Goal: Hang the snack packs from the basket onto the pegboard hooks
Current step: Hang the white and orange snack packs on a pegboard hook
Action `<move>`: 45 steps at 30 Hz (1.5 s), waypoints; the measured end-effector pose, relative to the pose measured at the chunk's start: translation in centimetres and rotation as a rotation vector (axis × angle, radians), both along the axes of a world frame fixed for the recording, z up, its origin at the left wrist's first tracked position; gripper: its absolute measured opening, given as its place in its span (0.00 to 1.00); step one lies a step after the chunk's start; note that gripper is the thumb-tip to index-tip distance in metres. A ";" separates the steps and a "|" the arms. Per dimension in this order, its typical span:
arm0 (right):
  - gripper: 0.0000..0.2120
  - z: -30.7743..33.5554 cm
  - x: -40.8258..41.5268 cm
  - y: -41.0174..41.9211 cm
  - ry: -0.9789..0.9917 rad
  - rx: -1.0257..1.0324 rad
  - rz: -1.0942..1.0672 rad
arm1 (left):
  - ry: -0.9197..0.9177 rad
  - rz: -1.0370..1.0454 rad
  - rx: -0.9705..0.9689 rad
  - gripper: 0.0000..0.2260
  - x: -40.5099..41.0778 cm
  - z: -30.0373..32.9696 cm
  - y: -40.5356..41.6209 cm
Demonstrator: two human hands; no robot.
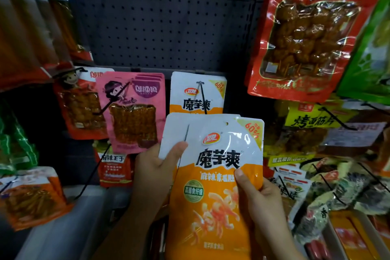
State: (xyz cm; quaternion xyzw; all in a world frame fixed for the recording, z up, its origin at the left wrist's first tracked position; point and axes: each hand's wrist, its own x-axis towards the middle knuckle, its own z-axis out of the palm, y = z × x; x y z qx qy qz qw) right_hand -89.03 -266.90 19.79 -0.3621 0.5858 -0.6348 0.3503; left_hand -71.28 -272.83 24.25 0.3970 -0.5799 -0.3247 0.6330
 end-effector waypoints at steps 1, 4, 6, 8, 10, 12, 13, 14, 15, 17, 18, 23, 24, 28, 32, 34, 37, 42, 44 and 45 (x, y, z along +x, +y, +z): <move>0.32 -0.2 -0.1 -0.1 -0.009 0.013 0.020 | -0.003 0.007 0.000 0.02 0.1 0.0 -0.4; 0.19 -0.3 -0.8 -0.7 -0.030 0.059 0.118 | -0.019 0.062 -0.012 0.09 0.4 -0.4 -1.7; 0.09 0.4 -1.2 -1.3 -0.041 0.037 0.179 | -0.003 0.073 0.009 0.09 0.5 -0.7 -2.2; 0.09 1.5 -1.7 -2.0 -0.077 -0.014 0.223 | 0.007 0.074 0.009 0.10 0.6 -0.8 -2.5; 0.16 2.7 -2.0 -2.6 -0.098 -0.060 0.259 | -0.001 0.064 0.003 0.11 0.6 -0.9 -2.7; 0.19 3.6 -2.1 -2.9 -0.101 -0.094 0.266 | -0.012 0.048 0.001 0.12 0.6 -0.8 -2.8; 0.19 4.0 -2.2 -2.9 -0.108 -0.109 0.258 | -0.020 0.046 -0.002 0.12 0.6 -0.9 -2.8; 0.20 4.2 -2.3 -3.0 -0.110 -0.120 0.243 | -0.030 0.044 -0.005 0.12 0.6 -0.9 -2.8; 0.19 4.4 -2.4 -3.1 -0.105 -0.131 0.227 | -0.041 0.044 -0.006 0.13 0.5 -0.9 -2.7; 0.16 4.8 -2.8 -3.0 -0.067 -0.161 0.215 | -0.057 0.051 -0.016 0.13 0.4 -1.0 -2.5; 0.15 4.9 -3.0 -3.0 -0.050 -0.172 0.221 | -0.062 0.053 -0.022 0.14 0.3 -1.1 -2.4; 0.11 4.2 -3.1 -3.0 -0.157 -0.155 0.177 | -0.058 0.029 -0.015 0.14 -0.3 -1.4 -1.8; 0.12 3.9 -3.1 -3.1 -0.154 -0.146 0.149 | -0.053 0.022 -0.015 0.14 -0.5 -1.4 -1.6; 0.16 2.9 -3.1 -2.9 -0.086 -0.148 0.112 | -0.027 0.002 -0.027 0.14 -0.6 -1.4 -1.3; 0.16 2.5 -3.5 -2.5 -0.076 -0.102 0.242 | 0.067 -0.057 -0.009 0.05 -0.3 -1.1 -1.2; 0.14 2.5 -3.6 -2.3 -0.064 -0.091 0.274 | 0.095 -0.076 0.017 0.04 -0.2 -1.1 -1.1; 0.12 2.6 -3.8 -2.1 -0.016 -0.110 0.254 | 0.090 -0.093 0.076 0.07 0.1 -1.1 -1.3; 0.08 2.6 -3.4 -1.9 0.077 -0.177 0.218 | 0.074 0.009 0.072 0.08 0.0 -0.5 -1.7; 0.05 2.8 -3.1 -2.0 0.078 -0.236 0.177 | 0.067 0.034 0.016 0.07 -0.1 0.0 -1.7; 0.04 3.0 -2.9 -2.1 0.078 -0.258 0.149 | 0.064 0.033 -0.009 0.07 -0.2 0.3 -1.8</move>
